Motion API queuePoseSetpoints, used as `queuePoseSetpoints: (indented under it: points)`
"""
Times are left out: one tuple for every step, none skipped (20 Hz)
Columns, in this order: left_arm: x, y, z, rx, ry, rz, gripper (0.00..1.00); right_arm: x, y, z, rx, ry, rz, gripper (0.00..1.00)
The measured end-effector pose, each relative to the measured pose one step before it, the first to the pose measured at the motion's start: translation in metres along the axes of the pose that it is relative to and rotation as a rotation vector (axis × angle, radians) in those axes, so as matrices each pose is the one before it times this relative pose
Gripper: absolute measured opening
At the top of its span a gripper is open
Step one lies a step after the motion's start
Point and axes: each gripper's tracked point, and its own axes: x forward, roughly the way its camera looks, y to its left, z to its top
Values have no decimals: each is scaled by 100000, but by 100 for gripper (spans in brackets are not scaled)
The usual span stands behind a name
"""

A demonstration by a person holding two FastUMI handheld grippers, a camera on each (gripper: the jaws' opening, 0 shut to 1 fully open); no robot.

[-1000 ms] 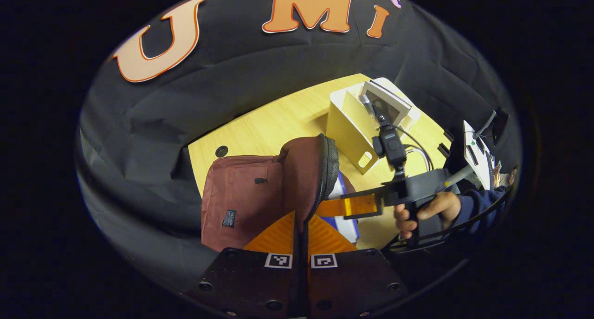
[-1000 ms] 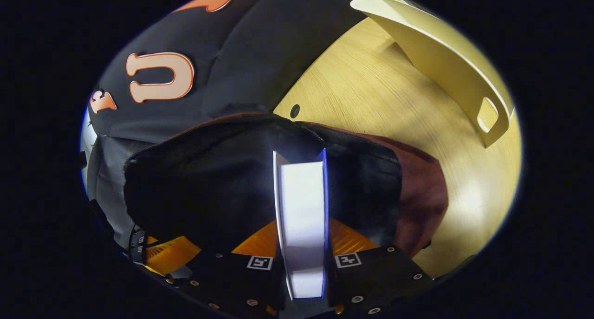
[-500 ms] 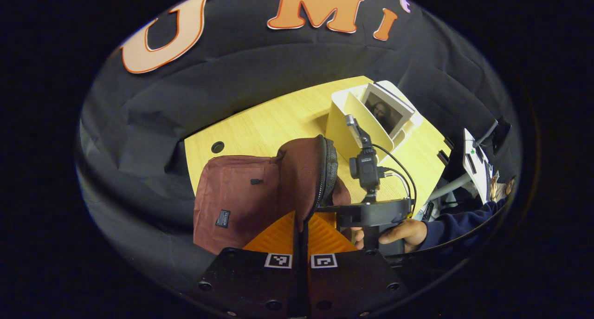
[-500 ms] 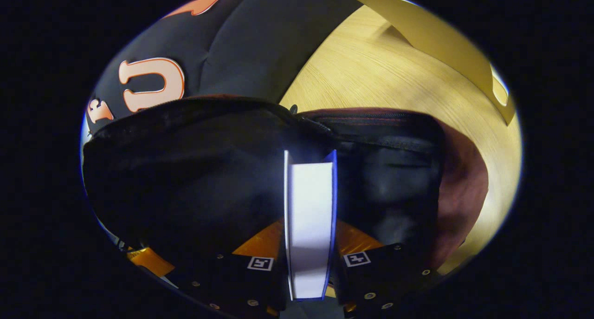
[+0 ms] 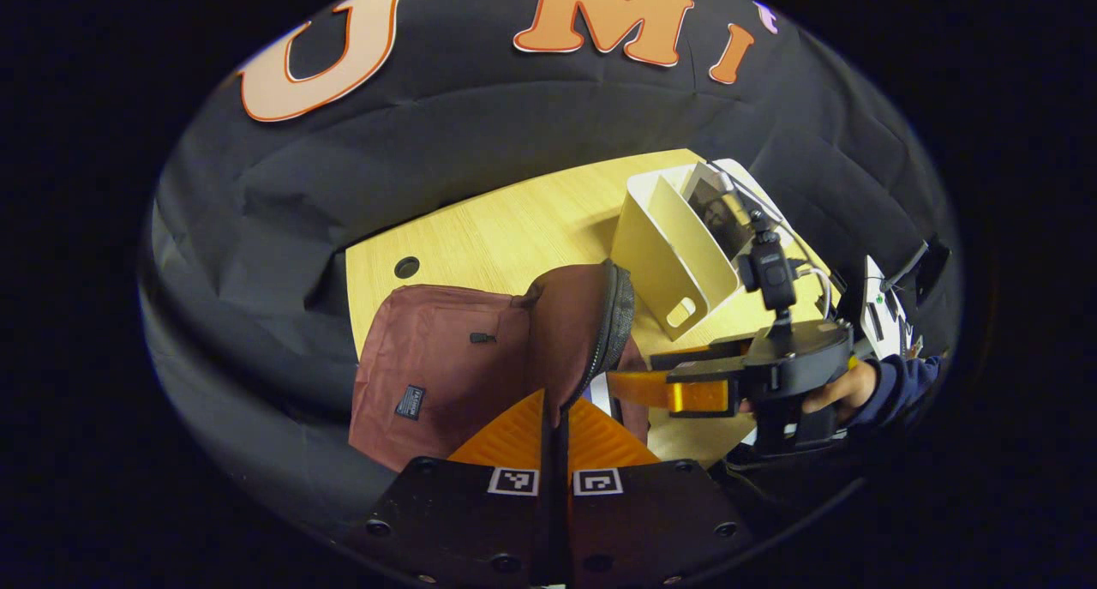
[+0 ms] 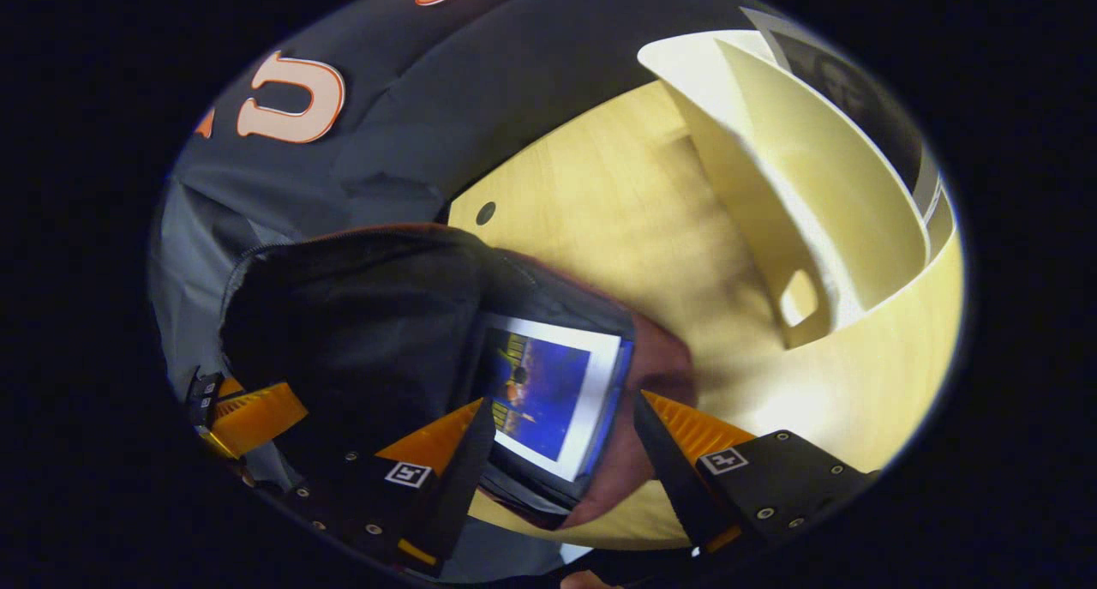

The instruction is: Open the schoolbag, grab two books from the bookshelf and put them into the schoolbag.

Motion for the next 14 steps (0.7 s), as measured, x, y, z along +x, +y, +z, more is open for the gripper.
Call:
queuePoseSetpoints:
  points:
    - [120, 101, -173, 126, 418, 664, 1, -1325, -644, 495, -3649, -716, -1862, 98]
    - [-172, -112, -31, 467, 134, 56, 1, -1338, -912, 345, -3984, 706, -2585, 97]
    - [67, 80, 121, -205, 74, 60, 1, -1368, -536, 88, -3788, 1589, -1620, 97]
    - [157, -89, -13, -158, -183, -281, 1, -1223, -678, 247, -2646, 504, -2272, 97]
    - [21, 29, -44, -426, -163, 115, 1, -1197, -713, 734, -2839, -768, -2219, 98]
    - [107, -116, -54, -331, 20, -289, 1, -1267, -799, 755, -2390, -751, -2047, 97]
    - [28, 3, -135, -452, -115, 38, 1, -1318, -591, 508, -2074, -652, -1852, 97]
    - [117, -148, -172, -459, 159, -257, 1, -1182, -565, 707, -1336, -220, -1381, 97]
    - [25, 11, -80, -359, -27, 175, 1, -1184, -713, 674, -2417, -225, -1338, 98]
    - [100, -164, -42, -736, 49, -182, 1, -1041, -176, 872, -1175, -740, 1691, 98]
    - [-18, -89, -45, -412, -65, -51, 1, -1078, -406, 563, -1050, 1133, 131, 98]
    - [39, 11, 54, -479, -120, 71, 1, -1007, -695, 663, -881, 405, -1394, 97]
    - [45, -27, -30, -261, -145, 59, 1, -714, -992, 856, -2497, -64, -2323, 98]
    - [35, 13, 81, -698, 75, 332, 1, -664, -1263, 750, -3170, -314, -3625, 97]
